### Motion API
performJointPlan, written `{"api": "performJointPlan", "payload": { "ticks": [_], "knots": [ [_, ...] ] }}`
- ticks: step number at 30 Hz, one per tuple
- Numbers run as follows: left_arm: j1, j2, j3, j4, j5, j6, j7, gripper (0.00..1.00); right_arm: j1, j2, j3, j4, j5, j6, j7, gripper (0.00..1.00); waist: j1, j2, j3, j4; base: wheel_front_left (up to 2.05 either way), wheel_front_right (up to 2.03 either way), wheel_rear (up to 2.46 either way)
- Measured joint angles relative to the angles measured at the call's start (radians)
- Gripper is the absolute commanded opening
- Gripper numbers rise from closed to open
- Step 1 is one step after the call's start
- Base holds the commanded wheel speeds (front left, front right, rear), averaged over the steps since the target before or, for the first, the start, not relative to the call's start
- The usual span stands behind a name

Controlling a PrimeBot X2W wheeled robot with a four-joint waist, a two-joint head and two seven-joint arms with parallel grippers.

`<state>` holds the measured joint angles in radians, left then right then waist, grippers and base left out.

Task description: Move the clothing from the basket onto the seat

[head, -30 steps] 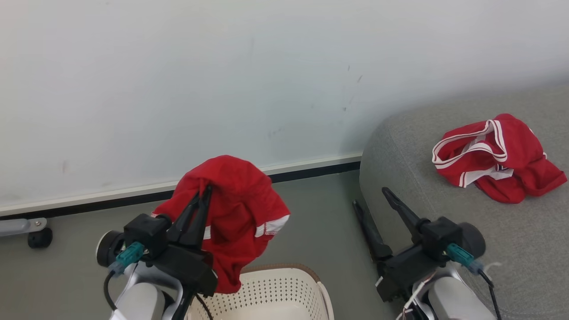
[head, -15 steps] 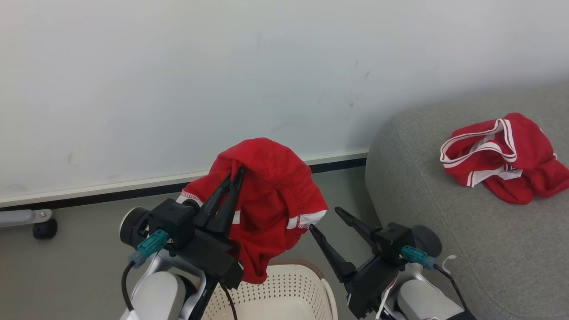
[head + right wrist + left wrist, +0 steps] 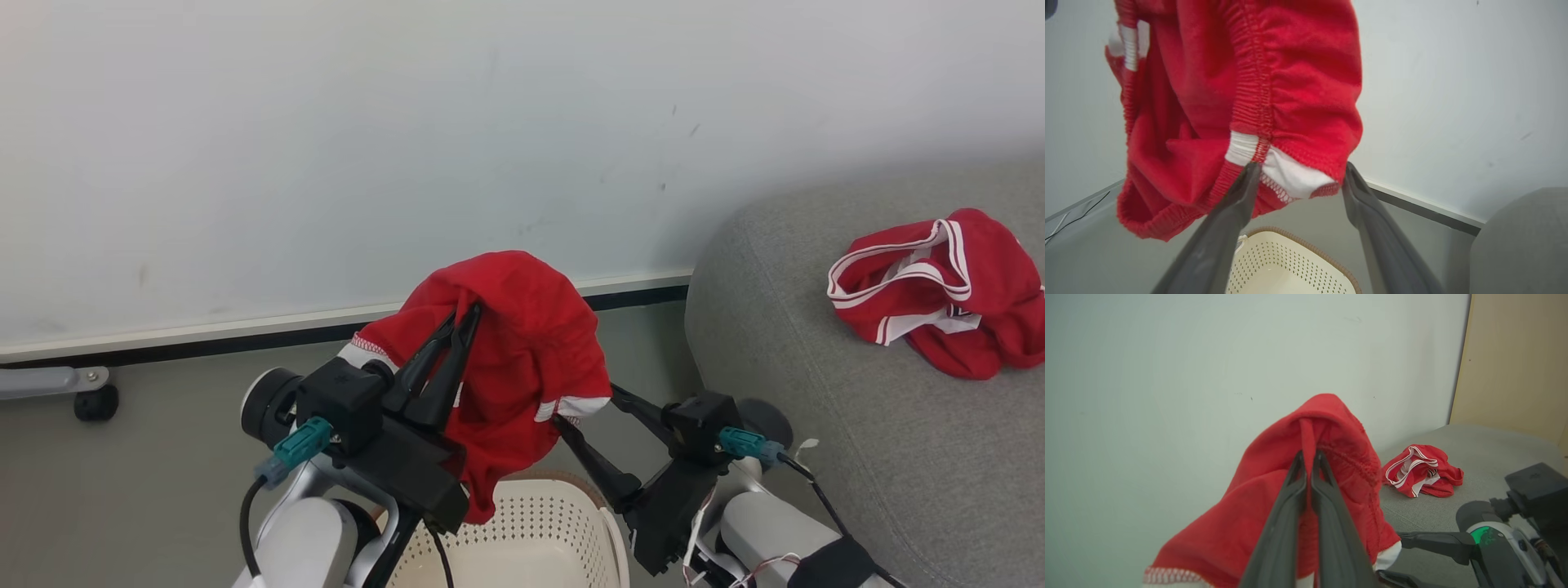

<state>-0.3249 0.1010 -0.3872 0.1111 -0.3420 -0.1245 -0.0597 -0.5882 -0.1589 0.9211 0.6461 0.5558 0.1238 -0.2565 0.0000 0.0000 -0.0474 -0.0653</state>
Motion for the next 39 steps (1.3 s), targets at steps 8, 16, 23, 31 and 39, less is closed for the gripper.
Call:
{"api": "performJointPlan", "payload": {
  "ticks": [8,16,23,31,39],
  "knots": [
    [0.0,0.0,-0.007,-0.018,-0.001,0.0,0.023,0.0,-0.109,-0.01,0.143,-0.019,0.077,0.001,0.0,1.0,0.0,0.0,0.007,0.013,0.0,0.0,0.0],
    [0.0,0.0,-0.006,-0.021,-0.008,0.001,0.033,0.0,-0.143,-0.001,0.197,0.047,0.13,0.001,0.0,0.18,0.0,0.0,0.01,0.017,0.0,0.0,0.0],
    [0.002,-0.001,-0.006,-0.03,-0.011,0.001,0.041,0.0,-0.177,0.019,0.215,0.095,0.161,0.001,0.0,0.0,0.0,0.0,0.011,0.012,0.0,0.0,0.0],
    [0.042,0.003,0.034,-0.011,-0.041,0.02,0.045,0.47,-0.189,0.019,0.213,0.108,0.202,0.001,0.0,0.0,0.0,0.0,0.01,-0.01,0.0,0.0,0.0],
    [0.099,0.016,0.053,0.023,-0.06,0.029,0.042,1.0,-0.227,-0.02,0.15,0.111,0.228,0.001,0.0,0.0,0.0,0.0,0.006,-0.054,0.0,0.0,0.0]
  ]
}}
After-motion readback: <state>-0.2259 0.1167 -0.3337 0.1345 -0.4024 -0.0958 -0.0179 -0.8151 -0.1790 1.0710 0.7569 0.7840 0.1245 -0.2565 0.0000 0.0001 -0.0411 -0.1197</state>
